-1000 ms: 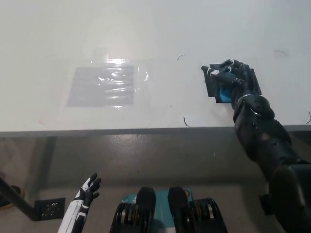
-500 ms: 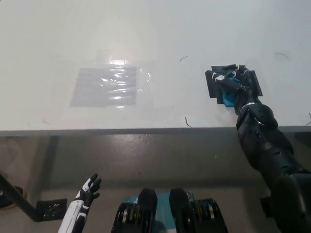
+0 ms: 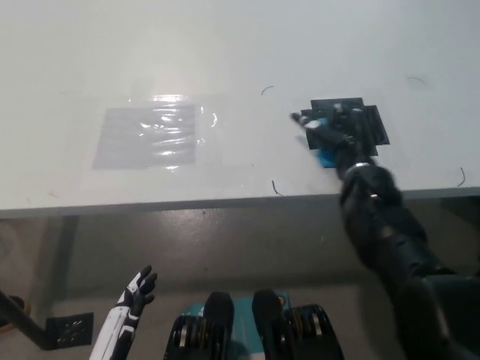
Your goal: A soft sponge is kept on the balc marked spot on the table infront of the robot and it uses its right hand fist to press down on it and drrags it across the table in a back and forth manner twice to clean it
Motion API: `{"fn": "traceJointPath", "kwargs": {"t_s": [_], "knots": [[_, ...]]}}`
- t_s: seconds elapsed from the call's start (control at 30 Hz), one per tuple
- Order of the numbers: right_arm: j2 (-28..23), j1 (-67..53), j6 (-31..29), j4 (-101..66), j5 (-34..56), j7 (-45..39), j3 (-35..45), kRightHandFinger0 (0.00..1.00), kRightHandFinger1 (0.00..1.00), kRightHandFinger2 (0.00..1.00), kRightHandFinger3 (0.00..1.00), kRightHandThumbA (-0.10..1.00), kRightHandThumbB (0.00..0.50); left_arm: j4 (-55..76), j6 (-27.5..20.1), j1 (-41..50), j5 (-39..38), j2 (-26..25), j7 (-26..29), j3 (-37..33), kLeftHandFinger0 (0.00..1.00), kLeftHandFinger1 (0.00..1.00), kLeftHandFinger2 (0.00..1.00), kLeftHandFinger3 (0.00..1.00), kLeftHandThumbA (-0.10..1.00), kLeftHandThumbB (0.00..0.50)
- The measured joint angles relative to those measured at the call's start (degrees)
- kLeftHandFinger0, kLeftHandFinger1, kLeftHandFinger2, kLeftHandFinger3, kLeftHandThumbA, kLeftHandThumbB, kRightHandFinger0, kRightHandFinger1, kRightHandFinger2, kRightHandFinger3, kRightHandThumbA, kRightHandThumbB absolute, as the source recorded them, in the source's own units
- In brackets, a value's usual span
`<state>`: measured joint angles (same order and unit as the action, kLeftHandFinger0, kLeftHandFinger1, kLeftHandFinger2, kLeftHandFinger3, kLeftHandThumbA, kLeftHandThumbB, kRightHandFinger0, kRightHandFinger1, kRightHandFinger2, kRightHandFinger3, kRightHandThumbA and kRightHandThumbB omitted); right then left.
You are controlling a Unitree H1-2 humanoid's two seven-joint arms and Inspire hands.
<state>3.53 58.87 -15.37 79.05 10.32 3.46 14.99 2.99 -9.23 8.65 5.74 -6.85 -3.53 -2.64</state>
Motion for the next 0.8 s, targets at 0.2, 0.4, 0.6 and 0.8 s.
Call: {"fn": "traceJointPath", "kwargs": {"t_s": [0.2, 0.4, 0.6, 0.8], "knots": [[7.9, 0.2, -0.9, -0.2, -0.2, -1.5, -2.5, 0.00, 0.00, 0.00, 0.00, 1.00, 0.223, -2.2, -2.7, -0.2, 1.4, 1.2, 1.8, 1.1, 1.00, 1.00, 1.00, 1.00, 1.00, 0.000], [13.6, 0.1, -1.4, -0.1, -0.6, -2.9, -4.8, 0.00, 0.00, 0.00, 0.00, 1.00, 0.232, -2.4, -4.0, -0.2, 1.9, 2.2, 2.9, 2.5, 1.00, 1.00, 1.00, 1.00, 1.00, 0.000], [13.9, 0.0, -1.4, 0.0, -0.8, -4.0, -5.8, 0.00, 0.00, 0.00, 0.00, 1.00, 0.236, -2.4, -5.0, -0.3, 2.2, 2.2, 3.0, 2.8, 1.00, 1.00, 1.00, 1.00, 1.00, 0.000], [11.9, -0.1, -1.4, 0.1, -0.8, -4.6, -5.6, 0.00, 0.00, 0.00, 0.00, 1.00, 0.267, -2.6, -5.3, -0.6, 2.6, 2.3, 3.0, 2.7, 1.00, 1.00, 1.00, 1.00, 1.00, 0.000]]}}
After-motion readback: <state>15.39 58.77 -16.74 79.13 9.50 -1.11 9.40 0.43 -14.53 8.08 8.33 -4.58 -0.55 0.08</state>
